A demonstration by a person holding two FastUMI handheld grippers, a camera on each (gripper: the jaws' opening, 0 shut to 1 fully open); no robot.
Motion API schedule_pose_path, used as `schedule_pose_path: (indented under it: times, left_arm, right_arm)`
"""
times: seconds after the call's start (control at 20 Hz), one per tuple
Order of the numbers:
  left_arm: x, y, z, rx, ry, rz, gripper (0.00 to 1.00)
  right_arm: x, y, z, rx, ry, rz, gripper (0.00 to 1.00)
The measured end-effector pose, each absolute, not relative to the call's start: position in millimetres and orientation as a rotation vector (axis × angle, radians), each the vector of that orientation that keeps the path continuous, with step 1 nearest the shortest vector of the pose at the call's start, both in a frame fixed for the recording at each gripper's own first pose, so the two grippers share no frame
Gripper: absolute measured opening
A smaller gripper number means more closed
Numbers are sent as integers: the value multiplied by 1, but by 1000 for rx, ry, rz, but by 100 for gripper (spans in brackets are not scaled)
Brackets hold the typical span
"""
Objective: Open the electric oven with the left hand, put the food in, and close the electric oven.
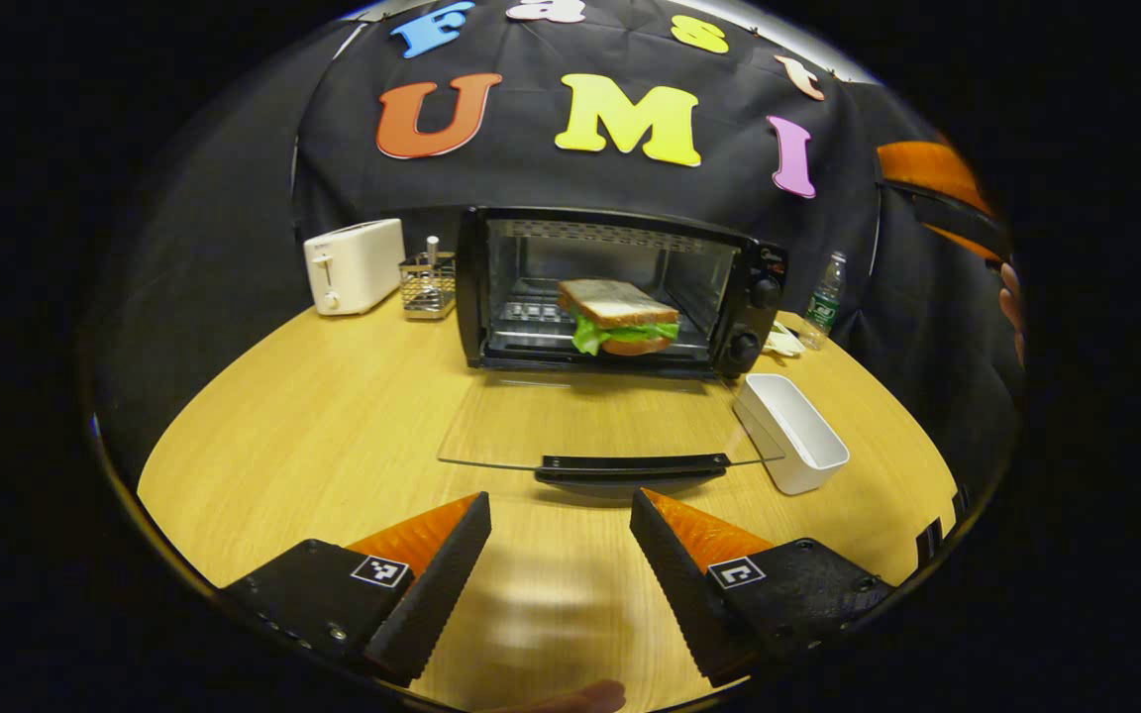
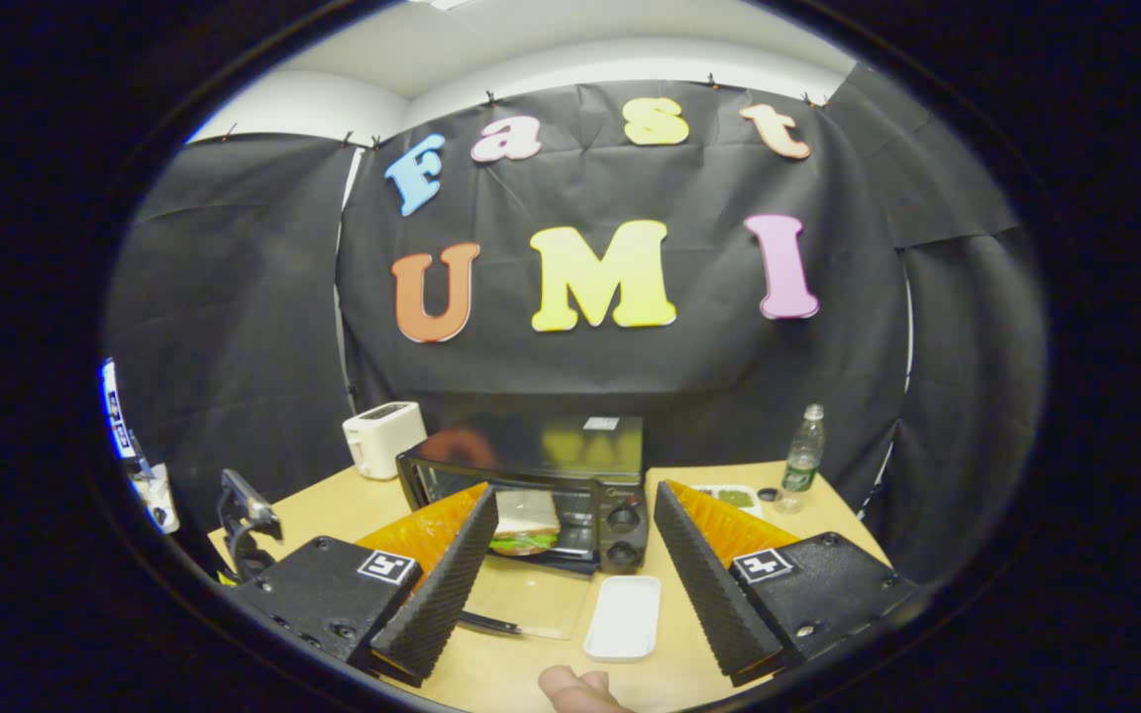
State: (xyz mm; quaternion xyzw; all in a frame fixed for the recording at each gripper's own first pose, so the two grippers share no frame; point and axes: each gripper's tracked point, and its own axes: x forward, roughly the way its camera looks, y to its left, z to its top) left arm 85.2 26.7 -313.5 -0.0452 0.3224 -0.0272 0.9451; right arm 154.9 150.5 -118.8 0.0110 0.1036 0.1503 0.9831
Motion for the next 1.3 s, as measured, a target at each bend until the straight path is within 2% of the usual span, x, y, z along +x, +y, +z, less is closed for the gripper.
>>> schedule_pose_path:
  times: [0.35,0.65,0.9,1.05,1.3]
  left_arm:
    - [104,-14,-342,-23,738,-99,94]
    - [108,-18,-360,-14,821,-69,93]
    - [117,-14,-349,-40,780,-50,93]
    - [131,3,-334,30,716,-2,94]
    - [149,1,-318,31,670,-11,94]
  right_arm:
    - [123,96,-85,26,14,208,99]
    - [97,56,-96,-34,37,109,99]
    - [84,15,-98,-63,13,4,99]
    - [84,7,-105,-24,41,1,100]
    - [87,-5,-114,-3,71,0,99]
